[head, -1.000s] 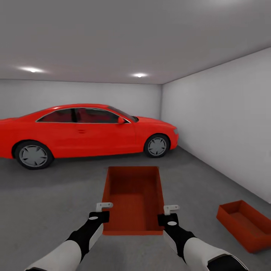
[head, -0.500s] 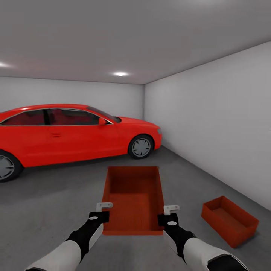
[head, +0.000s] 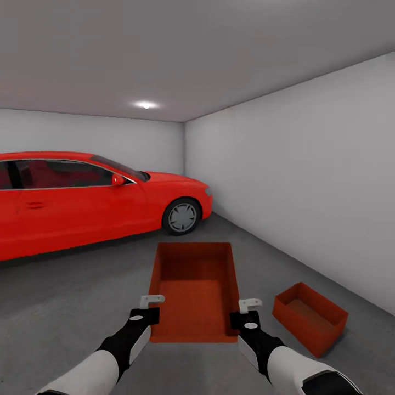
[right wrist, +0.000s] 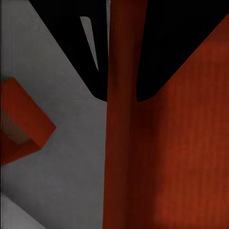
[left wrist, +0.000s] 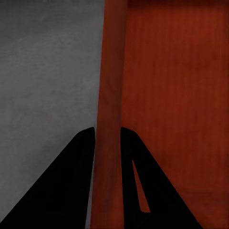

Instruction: Move the two storage containers from the living room to the garage. In the garage, place one container on the floor and stack the other container on top of it (either order is fine).

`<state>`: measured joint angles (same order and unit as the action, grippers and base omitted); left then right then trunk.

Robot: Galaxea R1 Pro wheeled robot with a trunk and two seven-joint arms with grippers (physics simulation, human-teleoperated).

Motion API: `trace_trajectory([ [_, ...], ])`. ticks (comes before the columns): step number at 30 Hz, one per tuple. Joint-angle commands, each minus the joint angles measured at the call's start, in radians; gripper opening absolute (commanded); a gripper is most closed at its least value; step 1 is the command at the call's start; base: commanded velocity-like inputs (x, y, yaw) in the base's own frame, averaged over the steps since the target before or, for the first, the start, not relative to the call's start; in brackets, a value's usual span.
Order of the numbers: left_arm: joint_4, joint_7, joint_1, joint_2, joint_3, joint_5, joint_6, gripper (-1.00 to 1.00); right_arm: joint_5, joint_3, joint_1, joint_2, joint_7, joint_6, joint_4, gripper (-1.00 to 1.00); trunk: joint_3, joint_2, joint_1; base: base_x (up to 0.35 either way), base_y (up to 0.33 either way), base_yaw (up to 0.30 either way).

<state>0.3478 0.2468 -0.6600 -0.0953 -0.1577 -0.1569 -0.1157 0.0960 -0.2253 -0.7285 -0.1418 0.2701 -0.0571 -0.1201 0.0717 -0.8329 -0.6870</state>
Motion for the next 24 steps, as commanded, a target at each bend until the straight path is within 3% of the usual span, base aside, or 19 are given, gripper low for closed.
trace_trajectory([
  [1, 0.032, 0.031, -0.001, 0.000, 0.024, -0.056, -0.009, -1.00, 0.018, -0.006, 0.000, -0.031, 0.000, -0.003, 0.002, -1.00, 0.002, -0.001, -0.001, 0.322, 0.000, -0.288],
  [15, 0.033, 0.031, -0.001, 0.002, 0.024, -0.056, -0.008, -1.00, 0.018, -0.006, 0.000, -0.030, 0.000, -0.003, 0.001, -1.00, 0.002, -0.001, -0.001, 0.322, 0.000, -0.288],
  [24, 0.031, 0.031, -0.001, 0.001, 0.024, -0.056, -0.009, -1.00, 0.057, -0.006, 0.000, -0.030, 0.000, -0.002, 0.000, -1.00, 0.002, -0.001, -0.001, 0.322, 0.000, -0.288],
])
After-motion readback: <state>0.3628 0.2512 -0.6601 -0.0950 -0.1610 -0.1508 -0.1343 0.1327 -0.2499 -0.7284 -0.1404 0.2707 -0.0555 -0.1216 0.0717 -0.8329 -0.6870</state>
